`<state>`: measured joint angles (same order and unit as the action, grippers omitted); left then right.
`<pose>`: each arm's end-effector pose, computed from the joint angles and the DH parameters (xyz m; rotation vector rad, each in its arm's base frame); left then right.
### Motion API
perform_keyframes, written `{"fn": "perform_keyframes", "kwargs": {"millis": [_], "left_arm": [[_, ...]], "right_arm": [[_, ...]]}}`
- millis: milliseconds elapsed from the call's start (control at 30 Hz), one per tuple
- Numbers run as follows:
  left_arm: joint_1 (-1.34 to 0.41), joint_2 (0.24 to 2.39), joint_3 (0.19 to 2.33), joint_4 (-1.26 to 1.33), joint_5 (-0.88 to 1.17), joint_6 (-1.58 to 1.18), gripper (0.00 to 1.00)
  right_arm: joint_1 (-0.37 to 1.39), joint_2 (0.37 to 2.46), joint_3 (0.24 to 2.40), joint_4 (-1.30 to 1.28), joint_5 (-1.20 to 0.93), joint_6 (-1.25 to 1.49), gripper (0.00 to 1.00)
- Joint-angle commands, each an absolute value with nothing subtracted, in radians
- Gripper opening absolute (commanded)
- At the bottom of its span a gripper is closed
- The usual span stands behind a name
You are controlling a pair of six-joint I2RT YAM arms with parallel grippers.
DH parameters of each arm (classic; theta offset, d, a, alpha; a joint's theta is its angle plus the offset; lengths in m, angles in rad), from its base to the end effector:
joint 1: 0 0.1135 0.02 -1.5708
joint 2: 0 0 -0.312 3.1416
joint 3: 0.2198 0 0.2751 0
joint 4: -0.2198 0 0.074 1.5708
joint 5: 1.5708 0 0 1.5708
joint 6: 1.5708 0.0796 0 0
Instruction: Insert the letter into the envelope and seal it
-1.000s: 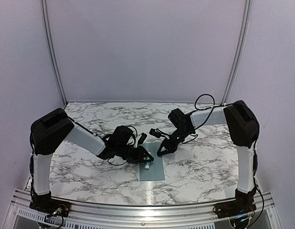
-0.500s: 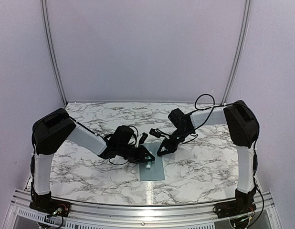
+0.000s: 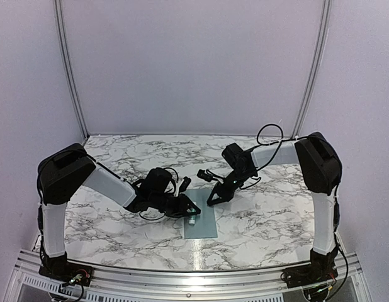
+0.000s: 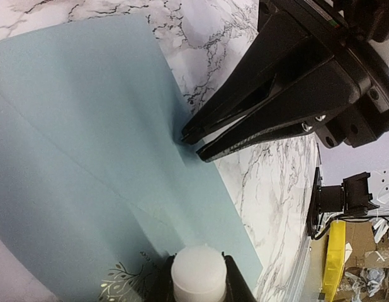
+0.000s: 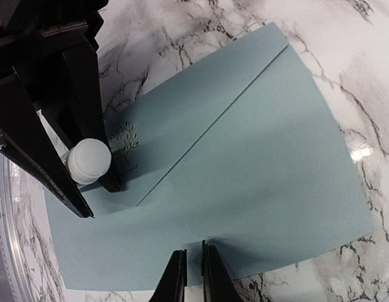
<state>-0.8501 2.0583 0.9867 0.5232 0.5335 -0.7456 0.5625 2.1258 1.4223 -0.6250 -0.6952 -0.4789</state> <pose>0.2791 -0.3791 0.1078 0.4921 2.3746 -1.4199 0.3622 0.2886 0.1196 -1.4786 2.3336 1.0131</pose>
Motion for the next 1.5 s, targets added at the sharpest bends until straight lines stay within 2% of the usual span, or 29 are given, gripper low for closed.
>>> {"fn": "perform_keyframes", "kwargs": {"millis": [0,500,967,1467], "left_arm": [[-0.854,2.060,0.940,0.423,0.525,-0.730,0.00],[-0.882,2.027,0.932,0.422,0.579,-0.734,0.00],[-0.850,2.075,1.001,0.376,0.485,-0.738,0.00],[-0.821,2.160,1.115,0.370,0.520,-0.741,0.00]], "right_arm": [[0.558,2.175,1.396,-0.641,-0.637,-0.471,0.10],[0.558,2.174,1.394,-0.642,-0.640,-0.472,0.10],[0.558,2.164,1.382,-0.644,-0.643,-0.477,0.10],[0.558,2.168,1.382,-0.647,-0.643,-0.479,0.10]]}}
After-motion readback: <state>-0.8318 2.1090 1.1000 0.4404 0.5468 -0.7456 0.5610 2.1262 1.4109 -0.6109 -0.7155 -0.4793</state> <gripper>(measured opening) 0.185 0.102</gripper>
